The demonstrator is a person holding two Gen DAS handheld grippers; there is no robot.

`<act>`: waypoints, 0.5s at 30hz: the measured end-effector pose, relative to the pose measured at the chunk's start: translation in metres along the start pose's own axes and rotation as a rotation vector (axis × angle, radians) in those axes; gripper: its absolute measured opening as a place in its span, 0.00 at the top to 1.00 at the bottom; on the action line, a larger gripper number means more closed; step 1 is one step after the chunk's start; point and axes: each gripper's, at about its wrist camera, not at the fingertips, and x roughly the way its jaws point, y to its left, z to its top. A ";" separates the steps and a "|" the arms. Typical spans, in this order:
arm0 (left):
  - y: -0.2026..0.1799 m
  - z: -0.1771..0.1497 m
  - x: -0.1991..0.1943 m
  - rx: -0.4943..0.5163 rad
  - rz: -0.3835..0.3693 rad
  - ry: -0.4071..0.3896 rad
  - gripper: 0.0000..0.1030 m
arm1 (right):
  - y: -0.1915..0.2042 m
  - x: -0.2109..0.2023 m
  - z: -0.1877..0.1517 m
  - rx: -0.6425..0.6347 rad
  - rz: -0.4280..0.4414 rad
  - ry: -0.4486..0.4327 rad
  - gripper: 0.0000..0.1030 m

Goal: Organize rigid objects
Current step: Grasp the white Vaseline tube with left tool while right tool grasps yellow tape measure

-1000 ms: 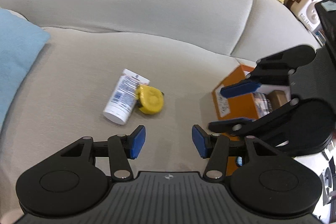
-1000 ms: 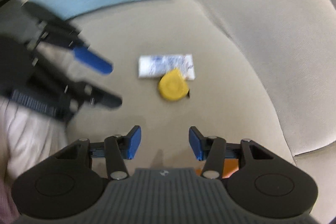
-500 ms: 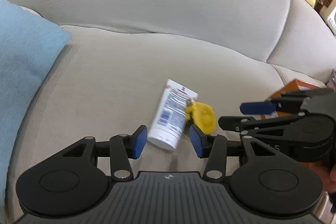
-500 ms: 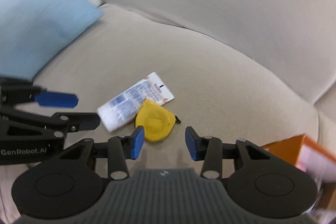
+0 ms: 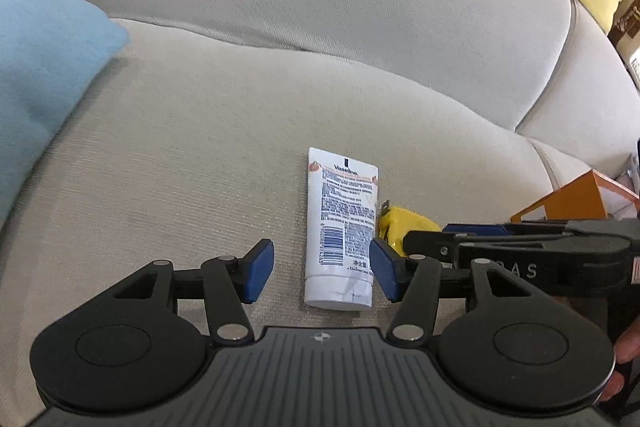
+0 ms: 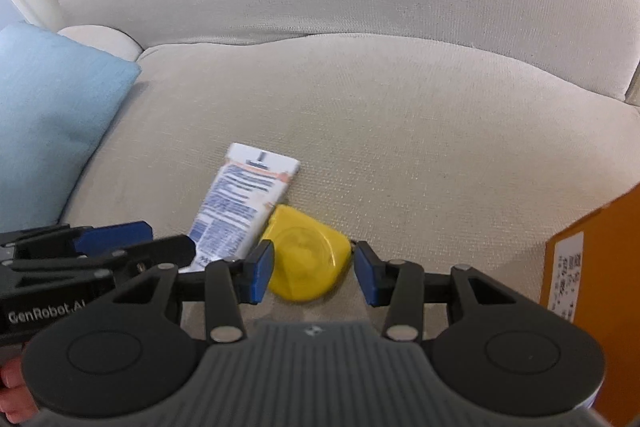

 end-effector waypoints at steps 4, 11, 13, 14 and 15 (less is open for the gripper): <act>-0.003 0.001 0.009 0.042 0.008 0.018 0.38 | -0.003 0.003 0.002 0.005 0.008 0.001 0.50; -0.007 0.001 0.012 0.070 0.021 0.023 0.33 | -0.001 0.006 0.004 -0.050 0.000 -0.013 0.59; -0.012 0.000 0.012 0.104 0.020 0.034 0.35 | 0.001 0.003 0.005 -0.074 -0.001 -0.009 0.61; -0.013 -0.001 0.013 0.117 0.018 0.038 0.35 | 0.002 0.000 0.006 -0.091 -0.003 -0.009 0.63; -0.015 -0.002 0.015 0.131 0.024 0.046 0.35 | 0.004 -0.002 0.006 -0.115 -0.009 -0.010 0.64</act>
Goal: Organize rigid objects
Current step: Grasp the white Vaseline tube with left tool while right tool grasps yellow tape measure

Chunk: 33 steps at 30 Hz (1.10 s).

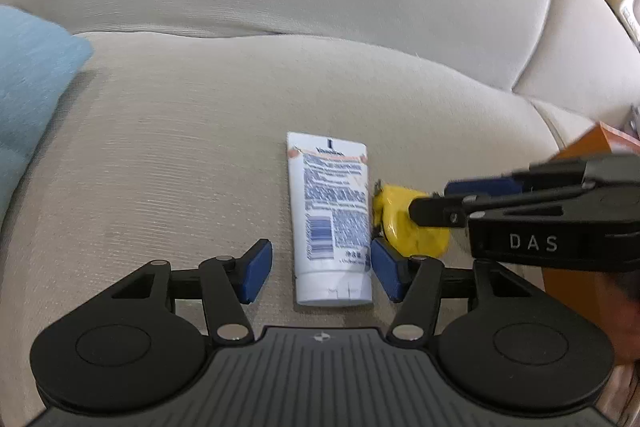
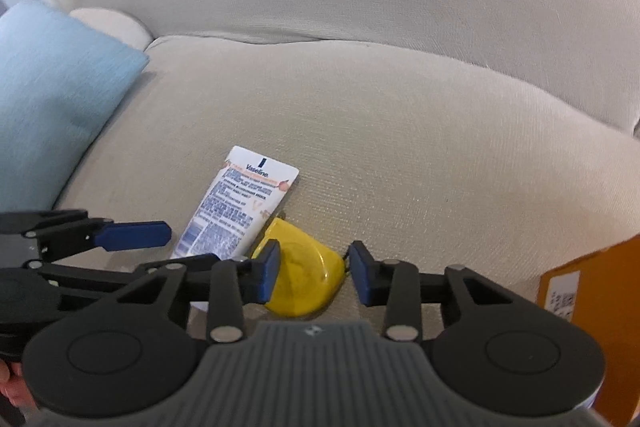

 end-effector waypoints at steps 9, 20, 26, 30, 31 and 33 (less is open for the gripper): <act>-0.012 -0.006 0.000 0.068 0.045 0.049 0.54 | 0.007 0.004 -0.002 -0.022 0.005 0.034 0.47; -0.011 -0.043 -0.028 0.043 0.056 0.185 0.54 | 0.025 0.003 -0.016 -0.137 -0.075 0.050 0.44; -0.014 -0.057 -0.035 0.023 0.063 0.241 0.54 | 0.016 -0.015 -0.046 -0.081 -0.112 0.095 0.44; -0.012 -0.057 -0.039 0.014 0.086 0.195 0.42 | 0.012 -0.026 -0.066 -0.068 -0.112 0.096 0.44; -0.013 -0.056 -0.039 0.014 0.091 0.185 0.38 | 0.013 -0.027 -0.068 -0.082 -0.111 0.091 0.44; -0.018 -0.054 -0.038 0.043 0.110 0.164 0.37 | 0.015 -0.029 -0.072 -0.132 -0.114 0.087 0.44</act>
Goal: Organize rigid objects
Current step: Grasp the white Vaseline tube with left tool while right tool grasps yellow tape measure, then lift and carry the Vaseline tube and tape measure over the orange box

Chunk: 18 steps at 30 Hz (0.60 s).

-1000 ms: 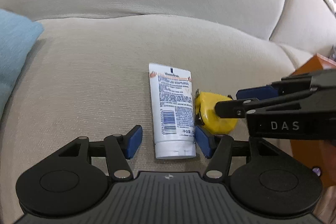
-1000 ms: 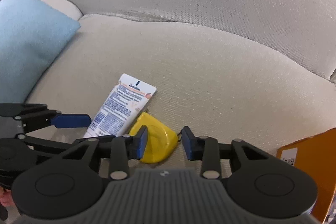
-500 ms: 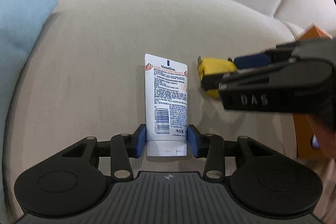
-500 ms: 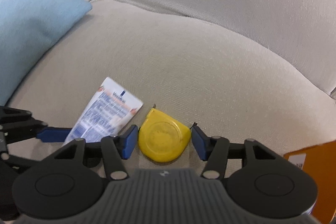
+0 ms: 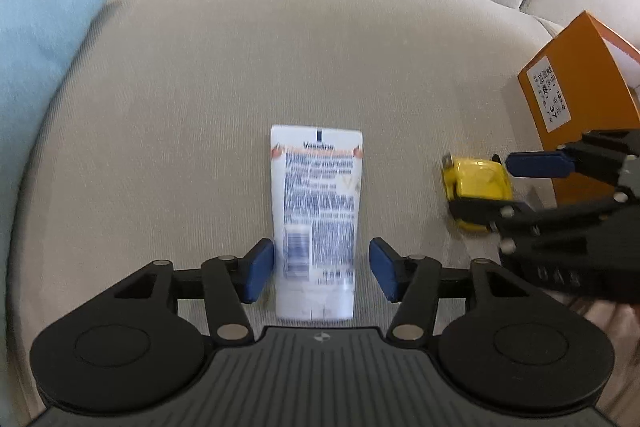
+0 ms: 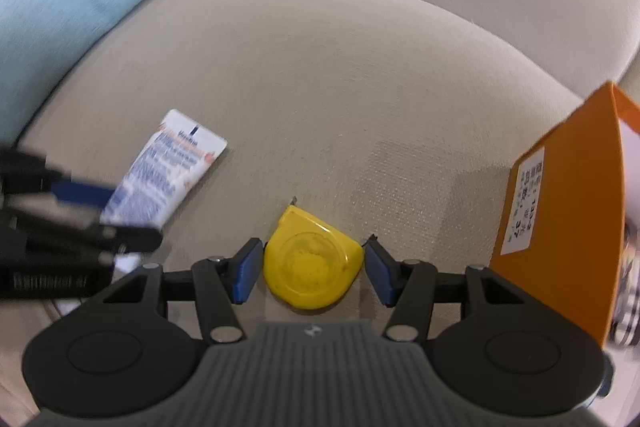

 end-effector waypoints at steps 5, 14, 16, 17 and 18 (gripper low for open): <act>-0.015 0.007 0.018 0.016 0.021 -0.005 0.38 | 0.005 -0.010 -0.006 -0.163 -0.011 0.002 0.43; -0.021 0.005 0.020 0.040 0.044 -0.019 0.44 | 0.011 -0.012 -0.009 -0.348 0.009 0.004 0.39; -0.021 0.004 0.019 0.041 0.045 -0.019 0.44 | 0.014 -0.012 -0.011 -0.422 0.005 0.004 0.39; -0.023 0.004 0.019 0.046 0.048 -0.018 0.43 | 0.017 -0.011 -0.011 -0.466 -0.004 0.006 0.39; -0.024 0.003 0.019 0.052 0.057 -0.013 0.40 | 0.020 -0.010 -0.013 -0.506 -0.014 0.008 0.39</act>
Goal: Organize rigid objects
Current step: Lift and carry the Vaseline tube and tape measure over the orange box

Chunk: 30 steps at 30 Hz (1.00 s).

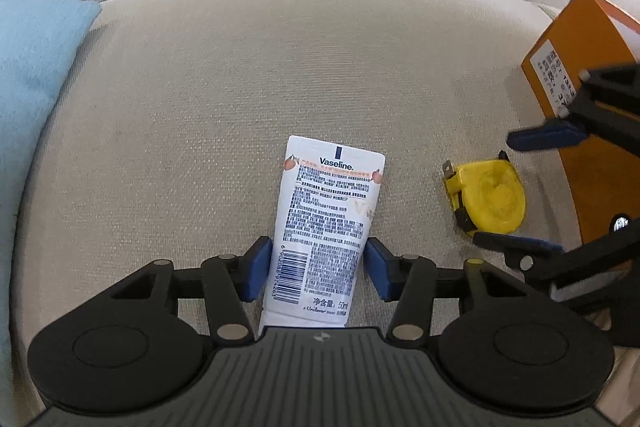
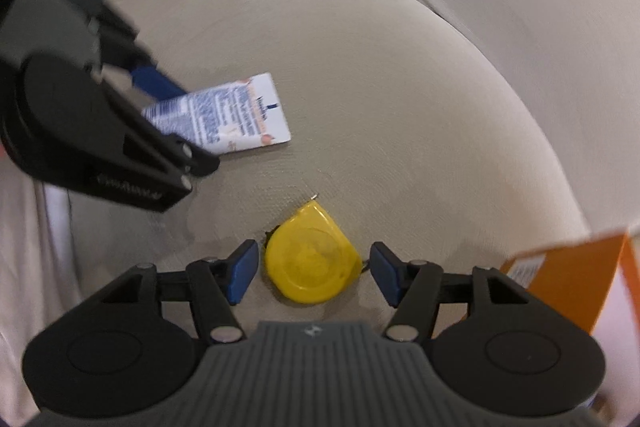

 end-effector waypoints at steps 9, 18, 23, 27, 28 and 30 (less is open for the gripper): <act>0.002 0.000 0.004 -0.032 -0.018 0.016 0.48 | -0.001 0.016 -0.002 -0.110 0.044 0.038 0.44; 0.007 -0.008 -0.016 -0.097 -0.043 -0.051 0.49 | 0.003 -0.005 -0.023 0.093 0.024 -0.012 0.47; -0.002 -0.024 -0.041 -0.097 -0.088 -0.098 0.49 | 0.011 -0.035 -0.036 0.232 0.016 -0.091 0.47; -0.011 -0.034 -0.067 -0.107 -0.125 -0.120 0.49 | 0.010 -0.070 -0.053 0.308 -0.001 -0.163 0.47; -0.015 -0.035 -0.074 -0.105 -0.140 -0.129 0.49 | 0.008 -0.080 -0.060 0.323 -0.006 -0.180 0.47; -0.025 -0.034 -0.089 -0.088 -0.160 -0.159 0.49 | 0.007 -0.098 -0.068 0.342 -0.024 -0.214 0.48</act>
